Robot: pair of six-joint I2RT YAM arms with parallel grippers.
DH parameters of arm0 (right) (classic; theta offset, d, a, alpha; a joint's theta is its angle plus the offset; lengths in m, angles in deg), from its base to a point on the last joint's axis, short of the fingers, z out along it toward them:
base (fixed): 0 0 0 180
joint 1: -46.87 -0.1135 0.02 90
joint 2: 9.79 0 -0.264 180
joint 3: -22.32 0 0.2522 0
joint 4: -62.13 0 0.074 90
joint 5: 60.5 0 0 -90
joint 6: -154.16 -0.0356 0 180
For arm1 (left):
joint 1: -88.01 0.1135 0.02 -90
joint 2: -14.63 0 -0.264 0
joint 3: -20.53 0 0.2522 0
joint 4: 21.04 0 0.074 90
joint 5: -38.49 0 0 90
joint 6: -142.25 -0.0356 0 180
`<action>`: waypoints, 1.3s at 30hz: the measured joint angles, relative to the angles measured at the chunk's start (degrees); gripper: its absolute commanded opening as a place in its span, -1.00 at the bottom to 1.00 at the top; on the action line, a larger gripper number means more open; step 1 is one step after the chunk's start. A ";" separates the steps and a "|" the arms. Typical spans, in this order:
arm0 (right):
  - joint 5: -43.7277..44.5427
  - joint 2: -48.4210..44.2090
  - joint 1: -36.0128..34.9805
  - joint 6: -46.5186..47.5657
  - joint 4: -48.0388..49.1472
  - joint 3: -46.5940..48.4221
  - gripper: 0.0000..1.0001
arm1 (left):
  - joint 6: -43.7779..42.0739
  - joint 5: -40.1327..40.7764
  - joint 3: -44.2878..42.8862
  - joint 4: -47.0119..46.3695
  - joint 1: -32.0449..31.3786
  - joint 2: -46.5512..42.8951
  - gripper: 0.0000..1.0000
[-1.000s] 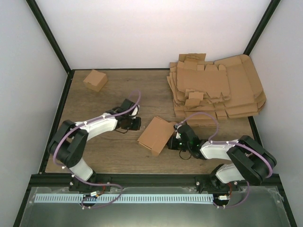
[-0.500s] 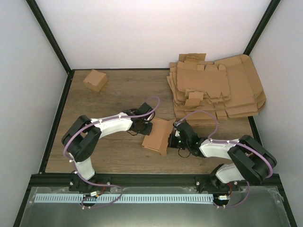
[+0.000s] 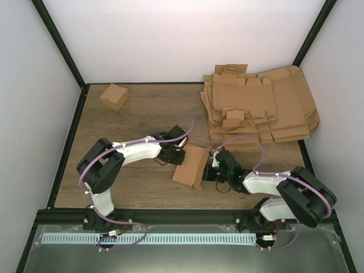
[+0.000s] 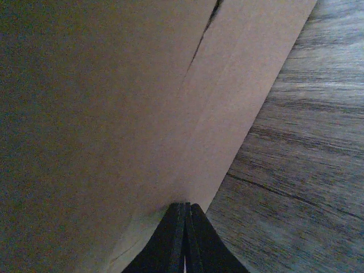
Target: Fold the paper box
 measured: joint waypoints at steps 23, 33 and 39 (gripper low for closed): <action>11.63 -13.33 -0.07 1.55 -20.15 -0.66 -0.62 | -0.37 2.49 -1.81 -0.26 -0.61 0.50 -0.70; 20.98 -21.16 -0.09 -2.43 -37.83 3.21 -0.53 | -0.63 6.05 -2.58 1.31 -0.92 -0.26 -0.35; 23.98 -25.81 -0.09 -2.86 -43.34 7.63 -0.47 | -0.46 7.52 -2.14 1.84 -1.09 -7.48 0.02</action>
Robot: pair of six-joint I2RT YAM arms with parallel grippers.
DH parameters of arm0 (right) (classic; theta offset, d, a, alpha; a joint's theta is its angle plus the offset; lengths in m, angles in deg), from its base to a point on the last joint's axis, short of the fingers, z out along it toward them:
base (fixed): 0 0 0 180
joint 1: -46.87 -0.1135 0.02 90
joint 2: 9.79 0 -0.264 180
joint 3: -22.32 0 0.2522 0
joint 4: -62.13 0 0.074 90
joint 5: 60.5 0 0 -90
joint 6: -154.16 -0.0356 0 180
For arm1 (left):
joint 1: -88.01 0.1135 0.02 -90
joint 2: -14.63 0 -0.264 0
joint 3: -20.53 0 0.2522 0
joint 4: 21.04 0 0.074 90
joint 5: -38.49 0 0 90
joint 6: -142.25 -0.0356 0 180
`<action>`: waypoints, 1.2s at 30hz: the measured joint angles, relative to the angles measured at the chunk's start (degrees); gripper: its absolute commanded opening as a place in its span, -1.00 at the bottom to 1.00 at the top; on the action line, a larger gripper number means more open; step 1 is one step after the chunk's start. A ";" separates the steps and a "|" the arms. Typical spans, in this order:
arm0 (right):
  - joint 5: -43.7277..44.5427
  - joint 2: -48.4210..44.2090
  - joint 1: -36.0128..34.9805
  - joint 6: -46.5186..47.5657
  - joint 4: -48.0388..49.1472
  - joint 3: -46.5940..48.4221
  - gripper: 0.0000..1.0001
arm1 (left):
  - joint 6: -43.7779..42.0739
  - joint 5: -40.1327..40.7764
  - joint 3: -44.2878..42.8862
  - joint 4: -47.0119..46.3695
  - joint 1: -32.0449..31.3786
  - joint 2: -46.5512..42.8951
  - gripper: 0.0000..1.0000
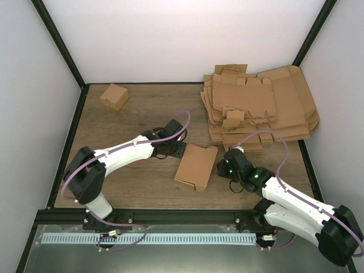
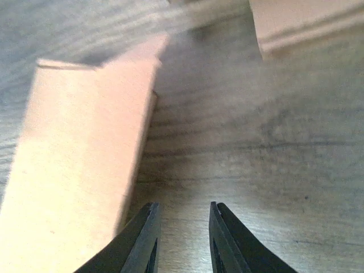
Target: Fold the paper box
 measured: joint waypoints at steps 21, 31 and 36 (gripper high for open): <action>-8.96 4.07 0.00 13.22 6.97 11.23 -0.59 | 1.22 -24.30 5.55 -9.18 -0.44 -0.61 -0.70; -10.27 8.76 0.00 13.44 9.03 8.33 -0.60 | 1.14 -26.71 6.86 -11.13 -0.44 0.87 -0.70; -9.55 12.04 0.00 14.47 8.63 8.37 -0.58 | 1.14 -26.97 6.86 -11.39 -0.44 1.01 -0.57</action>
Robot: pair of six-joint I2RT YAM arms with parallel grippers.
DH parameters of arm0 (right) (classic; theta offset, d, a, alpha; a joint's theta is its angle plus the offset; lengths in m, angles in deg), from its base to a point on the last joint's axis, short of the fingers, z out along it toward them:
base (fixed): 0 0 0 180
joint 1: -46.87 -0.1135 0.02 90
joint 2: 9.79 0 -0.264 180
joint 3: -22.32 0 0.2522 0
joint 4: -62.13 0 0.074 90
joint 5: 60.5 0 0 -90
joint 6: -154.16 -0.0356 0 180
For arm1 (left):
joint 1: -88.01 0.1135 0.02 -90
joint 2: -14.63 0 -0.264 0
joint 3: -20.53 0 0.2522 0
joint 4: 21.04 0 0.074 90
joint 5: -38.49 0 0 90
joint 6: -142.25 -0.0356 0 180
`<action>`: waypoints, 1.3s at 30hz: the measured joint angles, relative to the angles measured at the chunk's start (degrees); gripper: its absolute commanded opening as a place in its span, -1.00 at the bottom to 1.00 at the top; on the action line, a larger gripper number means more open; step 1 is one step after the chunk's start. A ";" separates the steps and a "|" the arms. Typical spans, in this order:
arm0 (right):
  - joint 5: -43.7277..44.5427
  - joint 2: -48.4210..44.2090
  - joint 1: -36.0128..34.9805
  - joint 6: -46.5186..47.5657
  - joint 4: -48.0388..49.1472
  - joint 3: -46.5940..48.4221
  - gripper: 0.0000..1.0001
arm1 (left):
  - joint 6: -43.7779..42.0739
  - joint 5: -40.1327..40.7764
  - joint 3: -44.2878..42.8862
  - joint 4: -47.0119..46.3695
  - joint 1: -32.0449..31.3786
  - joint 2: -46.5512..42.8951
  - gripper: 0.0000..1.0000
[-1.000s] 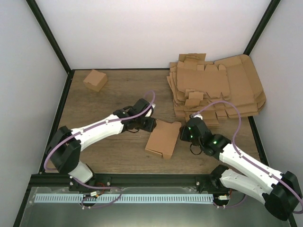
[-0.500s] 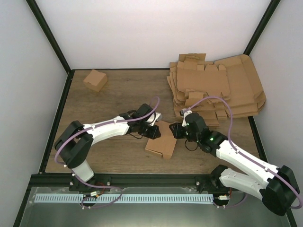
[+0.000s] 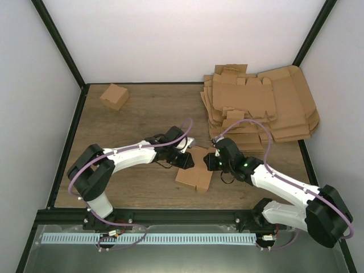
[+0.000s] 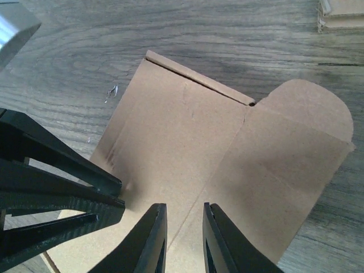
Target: Fold the paper box
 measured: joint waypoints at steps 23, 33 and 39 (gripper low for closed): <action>-15.56 21.49 13.88 14.14 1.36 15.89 -0.08 | -1.90 22.49 4.98 9.66 -15.19 -19.30 0.24; -22.29 31.69 15.85 17.03 4.33 20.33 -0.08 | 9.53 24.13 17.66 5.25 -14.78 -26.03 -0.29; -27.28 34.40 15.85 17.14 5.14 20.02 -0.08 | 13.51 21.40 19.34 2.32 -13.18 -24.74 -0.50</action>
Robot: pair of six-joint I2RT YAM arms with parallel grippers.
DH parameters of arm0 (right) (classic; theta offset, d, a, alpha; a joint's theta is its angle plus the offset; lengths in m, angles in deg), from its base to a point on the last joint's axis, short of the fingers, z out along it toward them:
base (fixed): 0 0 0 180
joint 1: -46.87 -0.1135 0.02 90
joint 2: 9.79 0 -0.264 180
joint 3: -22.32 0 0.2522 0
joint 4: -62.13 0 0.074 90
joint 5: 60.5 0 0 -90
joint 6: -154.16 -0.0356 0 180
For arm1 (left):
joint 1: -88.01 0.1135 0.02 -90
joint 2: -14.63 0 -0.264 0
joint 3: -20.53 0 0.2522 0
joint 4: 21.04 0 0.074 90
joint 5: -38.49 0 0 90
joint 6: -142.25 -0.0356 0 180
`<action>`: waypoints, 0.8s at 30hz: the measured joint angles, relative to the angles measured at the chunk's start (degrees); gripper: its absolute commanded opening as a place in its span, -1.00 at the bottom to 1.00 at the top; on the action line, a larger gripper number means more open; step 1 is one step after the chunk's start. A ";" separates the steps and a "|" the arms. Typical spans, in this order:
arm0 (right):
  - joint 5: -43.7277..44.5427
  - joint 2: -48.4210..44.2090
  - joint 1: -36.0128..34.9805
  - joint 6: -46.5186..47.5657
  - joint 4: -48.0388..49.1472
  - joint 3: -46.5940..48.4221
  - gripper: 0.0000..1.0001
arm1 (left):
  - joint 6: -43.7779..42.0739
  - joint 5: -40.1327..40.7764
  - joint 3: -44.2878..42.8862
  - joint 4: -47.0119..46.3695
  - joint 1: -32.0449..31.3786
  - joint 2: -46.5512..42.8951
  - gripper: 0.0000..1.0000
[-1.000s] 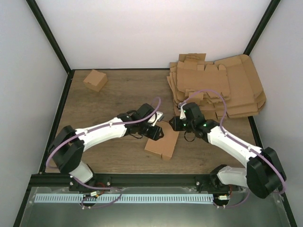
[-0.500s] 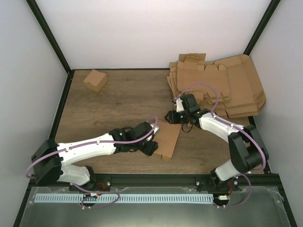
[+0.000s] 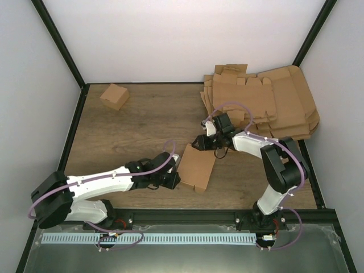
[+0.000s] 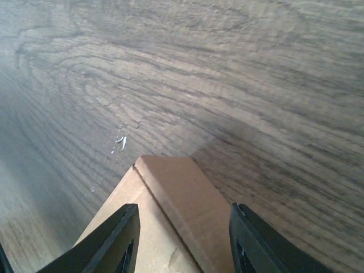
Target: Fold the paper box
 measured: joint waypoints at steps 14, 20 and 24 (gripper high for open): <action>1.53 -17.35 0.63 -1.84 -0.13 -15.96 -0.08 | 3.41 -1.20 1.99 -8.57 6.34 3.43 -0.62; 1.73 -22.14 1.09 -3.63 -1.73 -19.78 -0.08 | 4.11 -0.09 1.05 -11.82 7.37 6.10 -0.59; 1.42 -24.52 0.92 -4.61 -3.34 -20.76 -0.07 | 3.06 0.66 -4.00 -11.82 8.31 10.82 -0.41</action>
